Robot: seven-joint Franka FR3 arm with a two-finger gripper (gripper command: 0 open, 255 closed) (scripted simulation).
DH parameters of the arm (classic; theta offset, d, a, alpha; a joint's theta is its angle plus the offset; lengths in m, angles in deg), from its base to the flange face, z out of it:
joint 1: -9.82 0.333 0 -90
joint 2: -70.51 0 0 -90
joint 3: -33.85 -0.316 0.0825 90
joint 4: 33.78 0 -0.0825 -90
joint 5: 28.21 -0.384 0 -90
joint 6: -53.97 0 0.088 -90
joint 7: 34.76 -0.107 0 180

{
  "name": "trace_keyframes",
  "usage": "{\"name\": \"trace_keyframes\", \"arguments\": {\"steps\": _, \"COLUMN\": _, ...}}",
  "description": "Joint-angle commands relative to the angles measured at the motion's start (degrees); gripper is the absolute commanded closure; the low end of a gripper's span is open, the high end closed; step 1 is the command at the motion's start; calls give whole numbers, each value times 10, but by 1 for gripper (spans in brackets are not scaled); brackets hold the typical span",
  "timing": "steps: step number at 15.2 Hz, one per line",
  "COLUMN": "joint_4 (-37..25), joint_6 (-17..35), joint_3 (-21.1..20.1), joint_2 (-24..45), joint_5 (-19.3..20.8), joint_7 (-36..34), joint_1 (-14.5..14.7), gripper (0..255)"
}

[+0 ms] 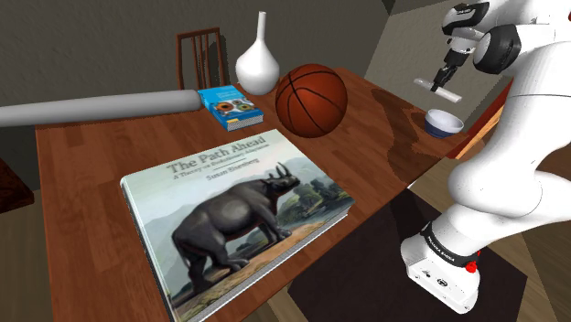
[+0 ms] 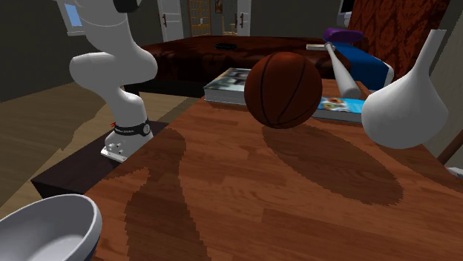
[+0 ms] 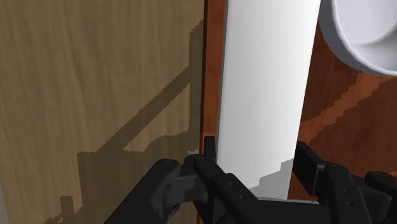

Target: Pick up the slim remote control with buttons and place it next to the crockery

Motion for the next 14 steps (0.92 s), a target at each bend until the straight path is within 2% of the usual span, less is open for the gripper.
{"name": "trace_keyframes", "arguments": {"steps": 1, "joint_4": 14, "joint_6": 15, "joint_3": 0, "joint_2": 1, "joint_5": -1, "joint_7": 2, "joint_1": 0, "gripper": 255}}
{"name": "trace_keyframes", "arguments": {"steps": 14, "joint_4": 86, "joint_6": 104, "joint_3": -5, "joint_2": 19, "joint_5": -8, "joint_7": 8, "joint_1": 5, "gripper": 255}}
